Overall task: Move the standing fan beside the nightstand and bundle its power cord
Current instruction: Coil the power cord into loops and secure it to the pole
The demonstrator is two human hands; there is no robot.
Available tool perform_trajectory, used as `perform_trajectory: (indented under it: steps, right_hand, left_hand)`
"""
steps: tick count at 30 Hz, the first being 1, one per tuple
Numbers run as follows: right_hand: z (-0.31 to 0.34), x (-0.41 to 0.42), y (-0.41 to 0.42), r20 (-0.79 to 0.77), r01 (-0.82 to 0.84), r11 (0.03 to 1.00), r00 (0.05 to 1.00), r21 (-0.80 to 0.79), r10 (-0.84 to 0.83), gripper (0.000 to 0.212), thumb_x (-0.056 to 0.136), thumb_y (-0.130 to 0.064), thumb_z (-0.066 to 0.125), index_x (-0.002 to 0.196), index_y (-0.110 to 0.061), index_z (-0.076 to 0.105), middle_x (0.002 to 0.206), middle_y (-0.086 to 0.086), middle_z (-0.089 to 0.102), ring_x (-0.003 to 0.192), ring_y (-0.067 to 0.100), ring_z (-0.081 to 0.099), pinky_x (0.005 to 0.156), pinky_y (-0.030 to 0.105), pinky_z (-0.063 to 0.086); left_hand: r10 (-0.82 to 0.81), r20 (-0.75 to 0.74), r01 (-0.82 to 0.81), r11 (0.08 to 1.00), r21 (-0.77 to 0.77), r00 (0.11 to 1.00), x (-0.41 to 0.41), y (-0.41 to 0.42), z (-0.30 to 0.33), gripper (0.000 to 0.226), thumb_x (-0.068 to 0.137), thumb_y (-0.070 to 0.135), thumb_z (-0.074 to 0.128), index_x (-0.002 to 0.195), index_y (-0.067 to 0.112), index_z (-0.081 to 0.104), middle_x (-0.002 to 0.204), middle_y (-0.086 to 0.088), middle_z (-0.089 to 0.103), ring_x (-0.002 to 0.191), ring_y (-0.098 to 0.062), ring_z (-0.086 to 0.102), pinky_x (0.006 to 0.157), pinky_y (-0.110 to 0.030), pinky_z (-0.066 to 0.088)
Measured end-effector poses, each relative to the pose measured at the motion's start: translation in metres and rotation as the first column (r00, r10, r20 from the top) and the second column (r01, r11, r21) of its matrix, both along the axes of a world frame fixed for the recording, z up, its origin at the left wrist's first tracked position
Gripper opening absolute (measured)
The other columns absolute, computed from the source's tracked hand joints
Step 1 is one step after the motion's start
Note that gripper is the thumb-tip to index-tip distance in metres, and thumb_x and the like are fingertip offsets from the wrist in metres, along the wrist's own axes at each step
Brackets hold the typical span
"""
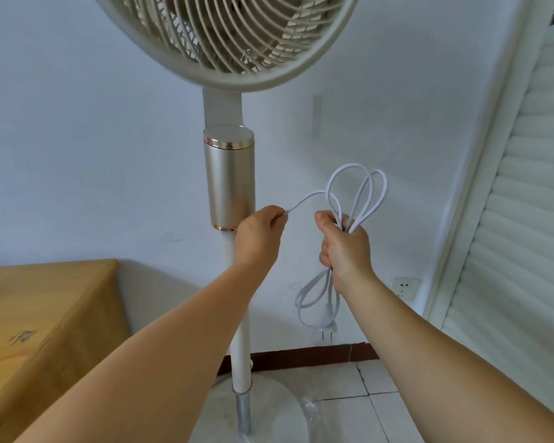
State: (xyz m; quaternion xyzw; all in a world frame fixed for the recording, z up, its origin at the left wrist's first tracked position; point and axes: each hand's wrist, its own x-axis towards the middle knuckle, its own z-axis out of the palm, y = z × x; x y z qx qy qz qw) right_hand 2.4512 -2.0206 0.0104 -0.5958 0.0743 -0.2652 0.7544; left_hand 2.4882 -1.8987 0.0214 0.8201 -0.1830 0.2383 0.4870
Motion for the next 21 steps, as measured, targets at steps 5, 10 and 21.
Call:
perform_trajectory:
  steps: [5,10,21]
  right_hand:
    - [0.021,0.007,0.033,0.007,0.083,0.995,0.996,0.059,-0.084,0.015,0.08,-0.03,0.07,0.077,-0.018,0.062,0.043,-0.008,0.035,0.031,0.009,0.025,0.034,0.015,0.026]
    - [0.021,0.008,0.054,-0.082,0.115,0.99,0.989,-0.078,-0.122,0.026,0.086,-0.04,0.06,0.093,-0.015,0.062,0.049,-0.003,0.041,0.031,0.008,0.034,0.037,0.018,0.034]
    - [0.031,0.026,0.079,-0.059,0.069,0.985,0.995,-0.156,-0.079,0.025,0.083,-0.042,0.062,0.07,-0.021,0.066,0.068,0.012,0.056,0.055,0.027,0.05,0.058,0.031,0.047]
  left_hand:
    - [-0.113,-0.183,0.081,0.981,-0.175,0.977,0.001,0.014,0.011,0.015,0.091,0.02,0.051,0.093,0.013,0.064,0.081,0.0,0.065,0.084,-0.017,0.062,0.059,-0.016,0.04]
    - [-0.169,-0.249,0.107,0.964,-0.245,0.954,0.003,0.027,0.023,0.017,0.091,0.022,0.054,0.099,0.012,0.065,0.083,0.001,0.065,0.07,-0.007,0.056,0.055,-0.019,0.039]
    - [-0.283,-0.245,0.229,0.947,-0.226,0.927,0.011,0.029,0.028,0.024,0.092,0.015,0.045,0.084,0.01,0.067,0.067,0.001,0.061,0.059,-0.008,0.054,0.046,-0.009,0.042]
